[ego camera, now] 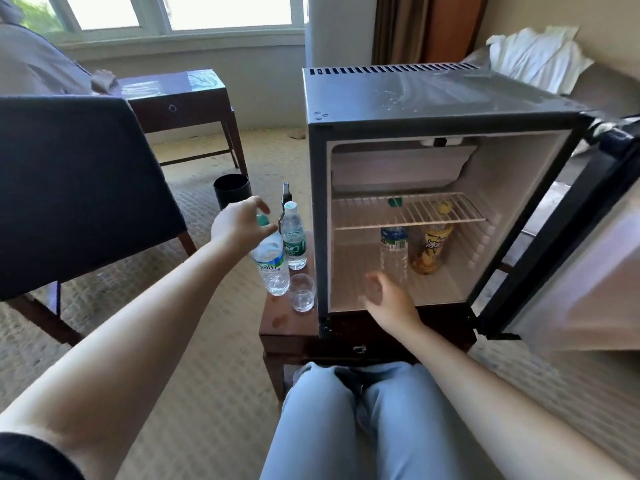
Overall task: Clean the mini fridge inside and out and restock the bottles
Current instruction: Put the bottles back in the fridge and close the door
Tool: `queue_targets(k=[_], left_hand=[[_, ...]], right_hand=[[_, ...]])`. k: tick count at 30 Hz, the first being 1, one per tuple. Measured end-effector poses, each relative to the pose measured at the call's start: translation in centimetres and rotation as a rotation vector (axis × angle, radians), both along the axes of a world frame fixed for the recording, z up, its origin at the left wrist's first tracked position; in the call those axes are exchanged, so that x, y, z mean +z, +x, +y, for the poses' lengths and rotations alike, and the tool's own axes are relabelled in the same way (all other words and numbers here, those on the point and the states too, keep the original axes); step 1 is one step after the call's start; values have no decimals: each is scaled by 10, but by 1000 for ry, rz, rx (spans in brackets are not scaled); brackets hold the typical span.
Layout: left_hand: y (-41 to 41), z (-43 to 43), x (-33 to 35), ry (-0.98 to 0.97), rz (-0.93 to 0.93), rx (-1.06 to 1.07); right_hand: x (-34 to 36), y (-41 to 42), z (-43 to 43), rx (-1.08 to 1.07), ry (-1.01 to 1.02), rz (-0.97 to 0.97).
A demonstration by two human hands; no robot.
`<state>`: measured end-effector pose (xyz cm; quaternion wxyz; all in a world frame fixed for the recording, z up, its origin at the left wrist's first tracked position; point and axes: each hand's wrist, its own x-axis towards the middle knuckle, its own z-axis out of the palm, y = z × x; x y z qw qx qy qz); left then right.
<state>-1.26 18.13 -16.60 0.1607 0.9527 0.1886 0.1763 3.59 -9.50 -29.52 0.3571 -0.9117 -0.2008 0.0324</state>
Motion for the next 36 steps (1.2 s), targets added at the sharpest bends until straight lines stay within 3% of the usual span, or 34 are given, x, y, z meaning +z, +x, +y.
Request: queue_targets(k=[5, 11, 16, 18, 22, 27, 36], left_hand=[[-44, -31, 17, -103, -39, -148], [-49, -85, -2, -256, -33, -313], [-26, -100, -36, -338, 33, -384], [-21, -94, -57, -282, 77, -339], [-17, -79, -98, -201, 198, -277], [-5, -47, -125, -253, 219, -164], [2, -13, -166, -271, 281, -147]], right_hand=[[23, -36, 28, 157, 148, -25], [23, -52, 19, 372, 182, 213], [7, -31, -12, 78, 137, 135], [-3, -9, -19, -72, 147, 176], [-17, 35, -6, -162, -58, 182], [-30, 84, 28, -269, 115, 145], [-45, 115, 69, -363, 390, 47]])
